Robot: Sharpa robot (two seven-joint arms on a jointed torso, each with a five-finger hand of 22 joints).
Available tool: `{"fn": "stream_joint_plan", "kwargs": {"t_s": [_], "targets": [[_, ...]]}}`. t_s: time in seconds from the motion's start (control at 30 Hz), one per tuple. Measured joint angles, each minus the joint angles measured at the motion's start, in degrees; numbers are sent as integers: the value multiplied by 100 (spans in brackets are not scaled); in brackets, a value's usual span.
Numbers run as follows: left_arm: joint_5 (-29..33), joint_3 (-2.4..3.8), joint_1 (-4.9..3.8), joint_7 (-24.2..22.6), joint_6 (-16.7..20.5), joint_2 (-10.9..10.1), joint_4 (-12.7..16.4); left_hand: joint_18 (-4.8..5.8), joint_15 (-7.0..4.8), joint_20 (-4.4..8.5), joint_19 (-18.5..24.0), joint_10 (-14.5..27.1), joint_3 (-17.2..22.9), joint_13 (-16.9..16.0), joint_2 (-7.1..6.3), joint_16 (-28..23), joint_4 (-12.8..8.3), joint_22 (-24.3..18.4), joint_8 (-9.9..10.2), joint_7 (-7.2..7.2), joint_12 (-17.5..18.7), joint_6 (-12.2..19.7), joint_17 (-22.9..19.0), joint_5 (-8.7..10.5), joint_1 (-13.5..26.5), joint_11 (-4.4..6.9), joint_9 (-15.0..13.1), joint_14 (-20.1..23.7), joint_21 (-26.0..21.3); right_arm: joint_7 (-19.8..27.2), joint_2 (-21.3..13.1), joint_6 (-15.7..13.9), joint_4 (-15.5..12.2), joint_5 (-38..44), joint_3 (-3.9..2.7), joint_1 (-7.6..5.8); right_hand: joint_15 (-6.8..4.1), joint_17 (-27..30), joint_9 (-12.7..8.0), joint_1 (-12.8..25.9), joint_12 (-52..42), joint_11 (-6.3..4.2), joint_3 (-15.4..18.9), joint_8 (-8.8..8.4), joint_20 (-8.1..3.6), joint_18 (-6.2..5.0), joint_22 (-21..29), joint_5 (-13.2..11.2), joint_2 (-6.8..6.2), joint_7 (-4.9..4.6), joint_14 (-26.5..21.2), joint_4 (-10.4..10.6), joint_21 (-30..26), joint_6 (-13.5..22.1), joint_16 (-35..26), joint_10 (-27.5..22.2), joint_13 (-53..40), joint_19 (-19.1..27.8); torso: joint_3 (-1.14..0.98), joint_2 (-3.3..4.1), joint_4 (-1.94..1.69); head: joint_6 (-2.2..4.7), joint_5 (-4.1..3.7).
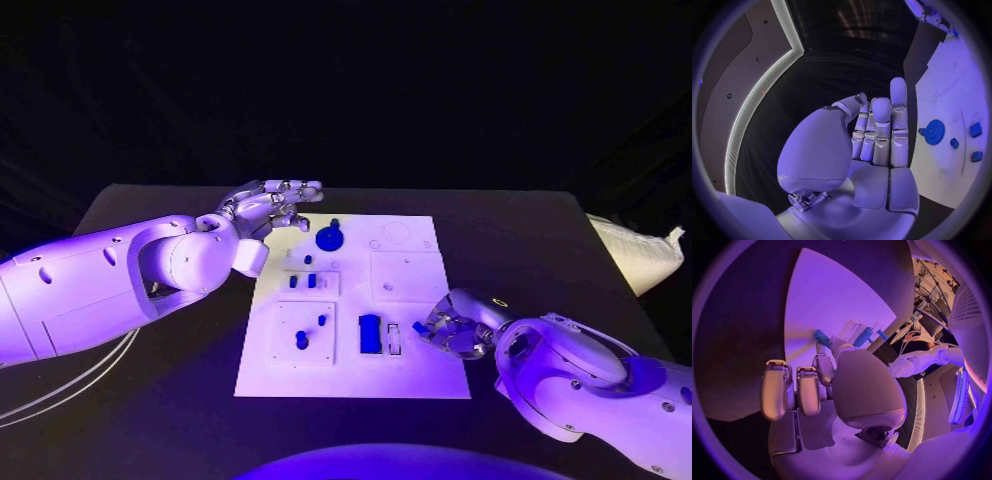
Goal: Assemble the parts on the task board
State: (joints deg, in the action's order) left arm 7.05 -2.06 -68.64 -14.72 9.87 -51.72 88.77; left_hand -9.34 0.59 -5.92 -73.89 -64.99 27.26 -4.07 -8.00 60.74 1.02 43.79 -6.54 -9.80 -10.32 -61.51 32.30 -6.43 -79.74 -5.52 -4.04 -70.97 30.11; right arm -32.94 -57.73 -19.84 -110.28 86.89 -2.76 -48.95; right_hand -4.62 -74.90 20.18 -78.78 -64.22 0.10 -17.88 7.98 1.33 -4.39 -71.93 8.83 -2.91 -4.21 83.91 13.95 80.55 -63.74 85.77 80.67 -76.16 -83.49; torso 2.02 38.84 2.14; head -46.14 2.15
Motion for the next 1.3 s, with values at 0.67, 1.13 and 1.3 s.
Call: {"fn": "stream_joint_plan", "kwargs": {"t_s": [0.67, 1.13, 1.3], "targets": [[-46, 0, 0, 2, -2, 6, 7, 1, -8, 0, 0, 1, 22, 0, 0, 0, -22, 1, 0, 0, 0, 0, -8, -16, 0, 0, 0, 9, -28, -51, 268, -325, 47, -1255, -8, -22, 0, -4, 215, 816, -22, -40, -925, 45, 0, 0, -6, 273, -385, 40, 0, -623, 0, -40, 0, 40, 288, 0, 4, -3, -2, -7, 20], [-83, 0, 0, 4, -10, 19, 7, 0, -7, 0, 0, 1, 22, 0, 0, 0, -22, 1, 0, 0, -24, 0, -16, -16, 0, 1, 0, 8, -28, -92, 525, -267, 169, -1285, -6, -22, 1, -3, 298, 1123, -50, -21, -684, 89, 1, 0, -23, 549, -448, 65, 1, -512, 0, -107, 0, 62, 260, 0, 5, 2, -5, -3, 40], [-88, 0, 0, 5, -12, 20, 7, 0, -6, 0, 0, 1, 22, 0, 0, 0, -22, 1, 0, 0, -24, 0, -16, -16, 0, 1, 0, 7, -28, -114, 568, -221, 206, -1231, -6, -23, 1, -2, 324, 1192, -50, -21, -587, 101, 1, 0, -23, 590, -442, 74, 1, -478, 0, -116, 0, 63, 260, 0, 5, 2, -4, -11, 52]]}}
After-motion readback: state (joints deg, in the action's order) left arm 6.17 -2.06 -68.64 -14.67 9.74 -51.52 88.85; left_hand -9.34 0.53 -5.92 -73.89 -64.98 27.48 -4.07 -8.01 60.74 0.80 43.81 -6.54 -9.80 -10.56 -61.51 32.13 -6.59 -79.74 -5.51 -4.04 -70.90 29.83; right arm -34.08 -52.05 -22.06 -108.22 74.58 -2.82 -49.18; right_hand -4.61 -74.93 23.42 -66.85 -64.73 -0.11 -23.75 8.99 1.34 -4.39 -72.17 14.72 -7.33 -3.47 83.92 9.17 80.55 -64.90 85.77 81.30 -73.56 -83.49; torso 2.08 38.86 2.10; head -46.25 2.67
